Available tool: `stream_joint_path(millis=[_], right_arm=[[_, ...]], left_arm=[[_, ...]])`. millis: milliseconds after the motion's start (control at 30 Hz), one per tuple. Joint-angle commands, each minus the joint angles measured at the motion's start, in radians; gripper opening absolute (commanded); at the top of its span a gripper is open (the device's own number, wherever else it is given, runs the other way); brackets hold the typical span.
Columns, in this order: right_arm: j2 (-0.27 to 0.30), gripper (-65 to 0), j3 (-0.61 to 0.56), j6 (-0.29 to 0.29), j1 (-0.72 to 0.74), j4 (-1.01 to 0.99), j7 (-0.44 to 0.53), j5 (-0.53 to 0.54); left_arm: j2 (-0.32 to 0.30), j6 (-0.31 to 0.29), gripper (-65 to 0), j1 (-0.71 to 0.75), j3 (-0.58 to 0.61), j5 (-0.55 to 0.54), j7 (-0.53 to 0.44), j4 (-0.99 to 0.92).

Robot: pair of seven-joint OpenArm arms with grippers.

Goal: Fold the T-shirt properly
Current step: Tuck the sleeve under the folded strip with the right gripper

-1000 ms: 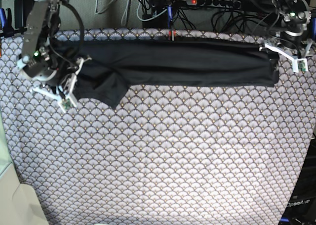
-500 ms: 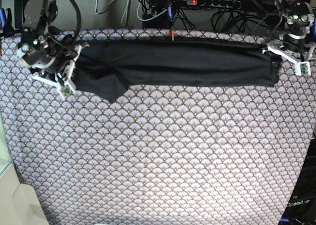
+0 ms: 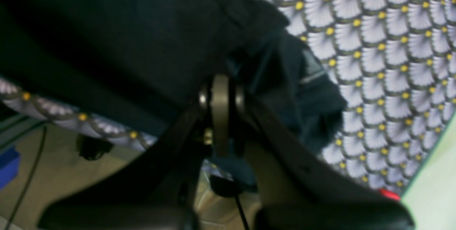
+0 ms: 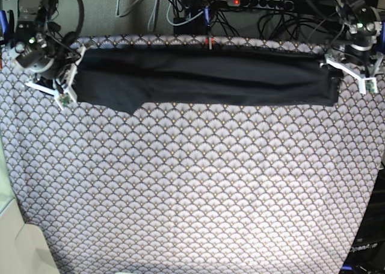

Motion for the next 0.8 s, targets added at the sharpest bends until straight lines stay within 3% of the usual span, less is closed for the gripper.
stream_joint_path(millis=[0, 767], right_arm=[[0.011, -65.0, 0.008, -0.004, 0.002, 0.020, 0.005, -0.001], [0.008, -63.3, 0.010, -0.004, -0.010, -0.040, 0.001, -0.007]], left_arm=[[-0.010, 0.000, -22.5, -0.003, 0.001, -0.010, -0.024, 0.016], [-0.010, 0.000, -22.5, -0.003, 0.001, -0.010, -0.024, 0.016]])
